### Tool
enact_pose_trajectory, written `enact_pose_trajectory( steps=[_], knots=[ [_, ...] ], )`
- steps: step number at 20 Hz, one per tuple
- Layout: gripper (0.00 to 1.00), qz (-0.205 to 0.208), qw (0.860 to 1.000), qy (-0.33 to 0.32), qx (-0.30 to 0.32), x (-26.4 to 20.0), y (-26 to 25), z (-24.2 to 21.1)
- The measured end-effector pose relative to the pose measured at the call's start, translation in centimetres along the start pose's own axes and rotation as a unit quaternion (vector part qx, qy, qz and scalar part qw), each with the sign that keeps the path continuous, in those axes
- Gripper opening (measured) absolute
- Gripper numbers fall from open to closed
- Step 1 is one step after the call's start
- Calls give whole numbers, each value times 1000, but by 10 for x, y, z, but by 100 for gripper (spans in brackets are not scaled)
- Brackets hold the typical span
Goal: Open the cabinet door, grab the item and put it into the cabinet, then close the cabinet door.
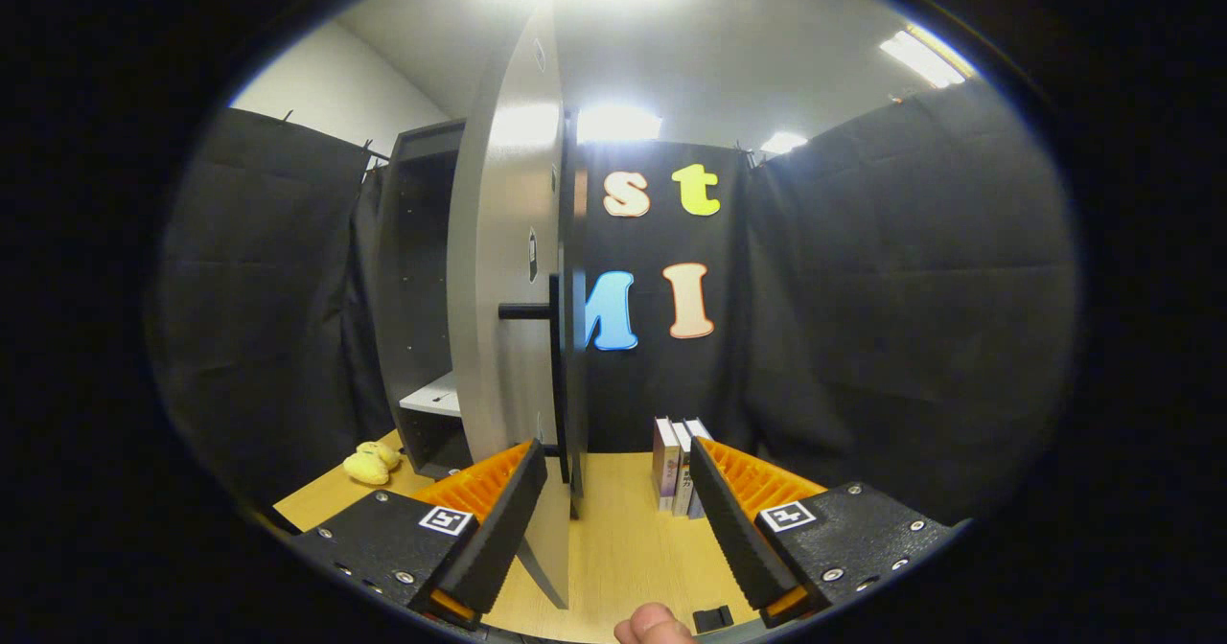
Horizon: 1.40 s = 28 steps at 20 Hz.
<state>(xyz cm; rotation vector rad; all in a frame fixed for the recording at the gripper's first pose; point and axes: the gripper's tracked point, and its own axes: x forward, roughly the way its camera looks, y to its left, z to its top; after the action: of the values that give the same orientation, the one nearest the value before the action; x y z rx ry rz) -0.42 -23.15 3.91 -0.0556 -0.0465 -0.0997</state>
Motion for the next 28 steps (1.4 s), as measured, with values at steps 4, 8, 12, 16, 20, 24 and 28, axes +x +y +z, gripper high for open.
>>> enact_pose_trajectory(
  steps=[4,8,12,16,20,24,28],
  knots=[
    [93,-24,995,-80,62,-43,21,7],
    [95,-20,990,-125,63,-61,67,-32],
    [95,24,997,-68,25,-59,140,-114],
    [95,71,997,-20,32,-40,208,-202],
    [96,87,996,27,6,-6,243,-288],
    [96,81,996,47,3,15,249,-331],
    [96,79,994,72,21,25,259,-373]
  ],
)
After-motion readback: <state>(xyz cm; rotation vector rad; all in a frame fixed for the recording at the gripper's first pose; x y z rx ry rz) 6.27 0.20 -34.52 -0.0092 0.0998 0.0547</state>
